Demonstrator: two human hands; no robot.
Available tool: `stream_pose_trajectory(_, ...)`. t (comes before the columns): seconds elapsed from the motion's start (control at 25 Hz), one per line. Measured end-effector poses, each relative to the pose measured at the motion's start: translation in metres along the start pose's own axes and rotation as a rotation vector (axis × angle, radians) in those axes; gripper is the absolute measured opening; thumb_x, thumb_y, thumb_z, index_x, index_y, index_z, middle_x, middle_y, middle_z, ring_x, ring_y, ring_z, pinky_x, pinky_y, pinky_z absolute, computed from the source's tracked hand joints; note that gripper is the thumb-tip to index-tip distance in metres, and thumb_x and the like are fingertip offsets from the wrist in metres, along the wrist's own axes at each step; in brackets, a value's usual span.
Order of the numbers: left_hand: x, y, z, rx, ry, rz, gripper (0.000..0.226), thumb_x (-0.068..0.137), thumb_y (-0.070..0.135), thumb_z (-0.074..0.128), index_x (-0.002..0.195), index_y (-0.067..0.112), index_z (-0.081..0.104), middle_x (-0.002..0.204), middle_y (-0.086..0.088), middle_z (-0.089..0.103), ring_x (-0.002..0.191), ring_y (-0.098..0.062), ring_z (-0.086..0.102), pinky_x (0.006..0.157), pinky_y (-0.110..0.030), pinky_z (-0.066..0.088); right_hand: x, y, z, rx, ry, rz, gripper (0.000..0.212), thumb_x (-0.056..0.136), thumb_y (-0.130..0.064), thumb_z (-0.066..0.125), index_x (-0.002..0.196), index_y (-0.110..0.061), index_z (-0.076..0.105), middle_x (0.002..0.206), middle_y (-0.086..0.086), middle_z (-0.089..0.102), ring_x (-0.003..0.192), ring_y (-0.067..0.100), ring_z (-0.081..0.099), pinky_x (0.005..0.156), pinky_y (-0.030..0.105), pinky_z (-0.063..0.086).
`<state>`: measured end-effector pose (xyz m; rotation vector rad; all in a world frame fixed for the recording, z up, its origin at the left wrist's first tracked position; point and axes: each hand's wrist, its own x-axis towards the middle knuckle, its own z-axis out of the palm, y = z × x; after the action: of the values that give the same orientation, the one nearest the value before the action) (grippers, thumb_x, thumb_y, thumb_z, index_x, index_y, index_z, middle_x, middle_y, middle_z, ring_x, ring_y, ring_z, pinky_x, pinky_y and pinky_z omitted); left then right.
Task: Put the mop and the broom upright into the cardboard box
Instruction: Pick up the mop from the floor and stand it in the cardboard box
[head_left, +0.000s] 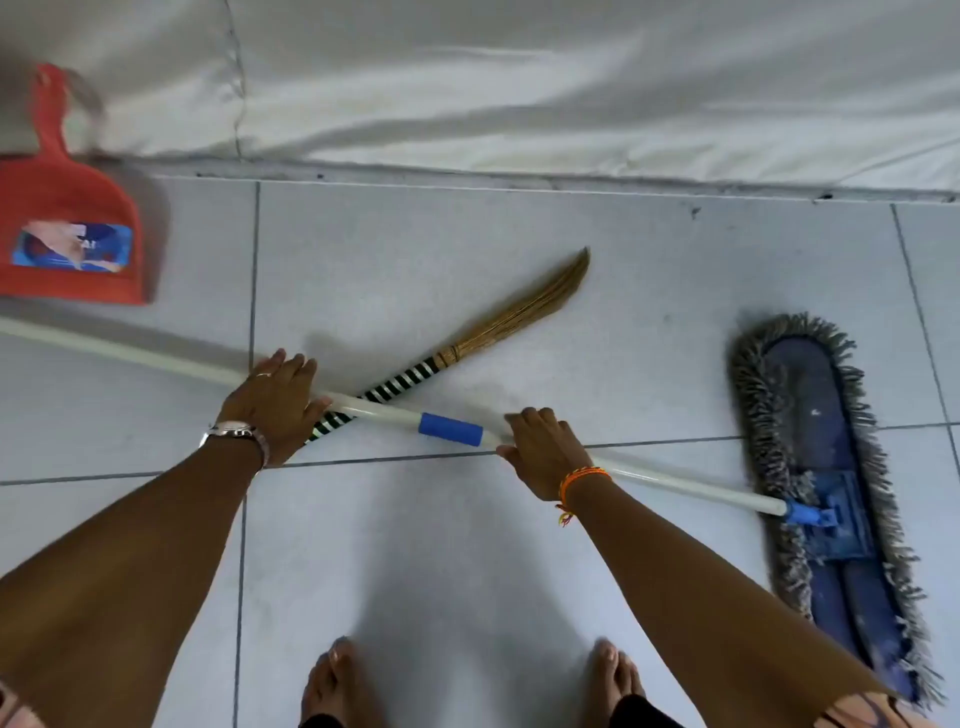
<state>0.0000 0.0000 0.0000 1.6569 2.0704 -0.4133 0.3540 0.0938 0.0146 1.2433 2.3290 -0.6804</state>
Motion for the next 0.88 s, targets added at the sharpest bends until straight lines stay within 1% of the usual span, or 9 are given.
stream_pose_trajectory(0.12, 0.013, -0.008, 0.029, -0.013, 0.046, 0.02, 0.052, 0.1, 0.032, 0.045, 0.139, -0.002, 0.05, 0.141, -0.024, 0.054, 0.141, -0.042, 0.041, 0.123, -0.046, 0.024, 0.029, 0.006, 0.021, 0.042, -0.183, -0.012, 0.034, 0.095, -0.034, 0.051, 0.125, -0.016, 0.048, 0.116, 0.009, 0.061, 0.101, 0.028, 0.059, 0.088, 0.042, 0.052)
stream_pose_trajectory(0.24, 0.004, -0.011, 0.027, 0.023, 0.136, 0.086, 0.038, 0.097, 0.034, 0.046, 0.113, 0.005, 0.063, 0.106, -0.016, 0.067, 0.103, -0.039, 0.062, 0.105, -0.047, 0.042, 0.039, 0.013, 0.02, 0.138, -0.366, -0.004, 0.029, 0.093, -0.016, 0.053, 0.122, -0.015, 0.047, 0.102, 0.004, 0.058, 0.078, 0.016, 0.058, 0.073, 0.029, 0.05)
stream_pose_trajectory(0.32, -0.013, -0.011, 0.003, 0.078, 0.212, 0.143, 0.041, 0.094, 0.043, 0.04, 0.104, 0.011, 0.064, 0.094, -0.009, 0.066, 0.088, -0.034, 0.062, 0.092, -0.046, 0.047, 0.031, 0.015, 0.002, 0.175, -0.451, 0.001, 0.031, 0.092, -0.011, 0.052, 0.122, -0.014, 0.046, 0.097, 0.0, 0.056, 0.063, 0.007, 0.05, 0.062, 0.023, 0.047)
stream_pose_trajectory(0.4, -0.038, -0.009, -0.026, 0.141, 0.275, 0.183, 0.043, 0.091, 0.049, 0.036, 0.097, 0.016, 0.063, 0.086, -0.004, 0.064, 0.08, -0.031, 0.061, 0.078, -0.044, 0.047, 0.013, 0.013, -0.022, 0.168, -0.485, 0.0, 0.029, 0.092, -0.009, 0.05, 0.121, -0.012, 0.045, 0.097, 0.001, 0.056, 0.06, 0.007, 0.047, 0.064, 0.027, 0.048)
stream_pose_trajectory(0.52, -0.088, 0.007, -0.086, 0.213, 0.425, 0.207, 0.039, 0.092, 0.05, 0.041, 0.091, 0.016, 0.061, 0.079, -0.004, 0.06, 0.073, -0.032, 0.056, 0.07, -0.043, 0.041, -0.031, 0.005, -0.075, 0.154, -0.48, 0.025, 0.017, 0.096, -0.012, 0.045, 0.112, -0.016, 0.046, 0.099, 0.004, 0.059, 0.062, 0.01, 0.047, 0.066, 0.028, 0.047)
stream_pose_trajectory(0.6, -0.132, 0.024, -0.145, 0.251, 0.528, 0.17, 0.038, 0.094, 0.05, 0.043, 0.087, 0.016, 0.059, 0.076, -0.004, 0.058, 0.07, -0.032, 0.053, 0.07, -0.042, 0.038, -0.073, -0.002, -0.127, 0.191, -0.486, 0.001, 0.021, 0.094, -0.011, 0.041, 0.114, -0.018, 0.044, 0.096, -0.002, 0.056, 0.058, 0.006, 0.043, 0.054, 0.02, 0.039)
stream_pose_trajectory(0.72, -0.191, 0.048, -0.258, 0.245, 0.727, 0.099, 0.037, 0.094, 0.05, 0.043, 0.083, 0.018, 0.058, 0.078, -0.003, 0.06, 0.076, -0.032, 0.053, 0.075, -0.044, 0.04, -0.134, -0.011, -0.219, 0.158, -0.386, -0.088, 0.031, 0.087, 0.001, 0.041, 0.107, -0.022, 0.04, 0.091, -0.008, 0.052, 0.063, -0.001, 0.045, 0.054, 0.018, 0.035)
stream_pose_trajectory(0.8, -0.219, 0.064, -0.339, 0.216, 0.847, 0.053, 0.036, 0.094, 0.049, 0.044, 0.082, 0.02, 0.062, 0.091, -0.002, 0.063, 0.092, -0.033, 0.054, 0.089, -0.047, 0.04, -0.167, -0.024, -0.286, 0.178, -0.294, -0.11, 0.033, 0.086, 0.004, 0.039, 0.105, -0.023, 0.041, 0.091, -0.007, 0.052, 0.073, -0.002, 0.051, 0.058, 0.02, 0.037)
stream_pose_trajectory(0.88, -0.246, 0.084, -0.427, 0.138, 0.967, -0.065, 0.034, 0.092, 0.049, 0.045, 0.092, 0.023, 0.067, 0.119, -0.004, 0.061, 0.118, -0.035, 0.049, 0.114, -0.051, 0.026, -0.204, -0.037, -0.362, 0.203, -0.179, -0.123, 0.033, 0.087, 0.004, 0.04, 0.109, -0.02, 0.044, 0.096, -0.002, 0.056, 0.083, 0.006, 0.056, 0.065, 0.025, 0.041)
